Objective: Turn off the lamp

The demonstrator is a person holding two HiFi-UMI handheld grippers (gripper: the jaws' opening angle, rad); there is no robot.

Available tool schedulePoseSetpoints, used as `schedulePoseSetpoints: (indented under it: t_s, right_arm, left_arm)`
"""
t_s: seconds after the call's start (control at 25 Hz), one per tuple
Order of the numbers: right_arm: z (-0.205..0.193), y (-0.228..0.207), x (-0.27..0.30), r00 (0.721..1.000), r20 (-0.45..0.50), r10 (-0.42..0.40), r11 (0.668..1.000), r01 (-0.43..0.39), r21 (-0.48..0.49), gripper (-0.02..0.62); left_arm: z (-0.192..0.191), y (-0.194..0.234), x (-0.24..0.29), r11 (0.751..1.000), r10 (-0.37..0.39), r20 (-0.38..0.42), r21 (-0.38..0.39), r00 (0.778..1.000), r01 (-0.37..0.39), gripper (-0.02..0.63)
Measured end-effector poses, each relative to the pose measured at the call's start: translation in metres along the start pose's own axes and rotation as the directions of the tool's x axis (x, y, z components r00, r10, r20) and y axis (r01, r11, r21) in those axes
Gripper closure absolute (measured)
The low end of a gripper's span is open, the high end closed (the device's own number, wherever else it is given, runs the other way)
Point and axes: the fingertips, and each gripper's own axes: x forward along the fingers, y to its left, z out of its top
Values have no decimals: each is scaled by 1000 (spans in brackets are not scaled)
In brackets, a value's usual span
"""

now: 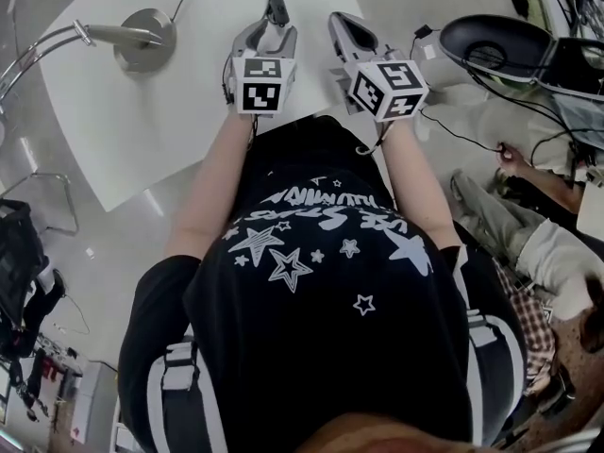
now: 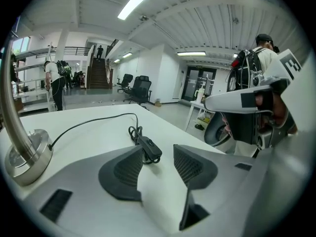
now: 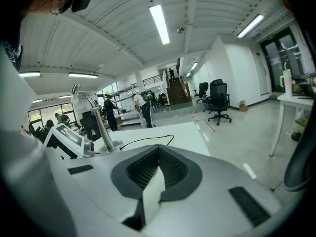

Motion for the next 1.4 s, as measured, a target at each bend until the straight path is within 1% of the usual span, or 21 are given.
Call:
schedulePoseSetpoints:
  t_s: [0.12, 0.32, 0.48, 0.64, 0.76, 0.96, 1.16, 1.4]
  right_arm:
    - [-1, -2, 5, 1000, -13, 4, 1000, -4, 5, 589]
    - [1, -6, 11, 999, -35, 35, 999, -35, -7, 589]
    - [-1, -13, 14, 996, -55, 63, 998, -64, -8, 589]
    - [-6, -20, 16, 993, -72, 96, 995, -97, -1, 589]
    - [-10, -22, 17, 988, -88, 129, 991, -130, -8, 589]
    - [-15, -27, 19, 978, -108, 178, 984, -180, -10, 589]
    - [-17, -29, 25, 969, -123, 212, 977, -215, -10, 589]
    - [-19, -22, 40, 954, -149, 261, 963, -268, -30, 589]
  left_arm:
    - [-3, 3, 8, 1000, 27, -10, 3, 1000, -27, 411]
    - [-6, 9, 19, 996, 89, -23, -9, 996, -90, 399]
    - [-6, 5, 24, 990, 139, -34, 6, 990, -139, 399]
    - [-13, 7, 30, 979, 202, -67, -14, 977, -203, 399]
    - [-15, 13, 32, 966, 255, -73, -34, 964, -258, 399]
    - [-13, 14, 35, 948, 316, -78, -15, 946, -318, 399]
    - [-18, 16, 35, 936, 345, -104, -26, 933, -350, 400]
    - [-21, 22, 31, 932, 350, -128, -55, 928, -359, 403]
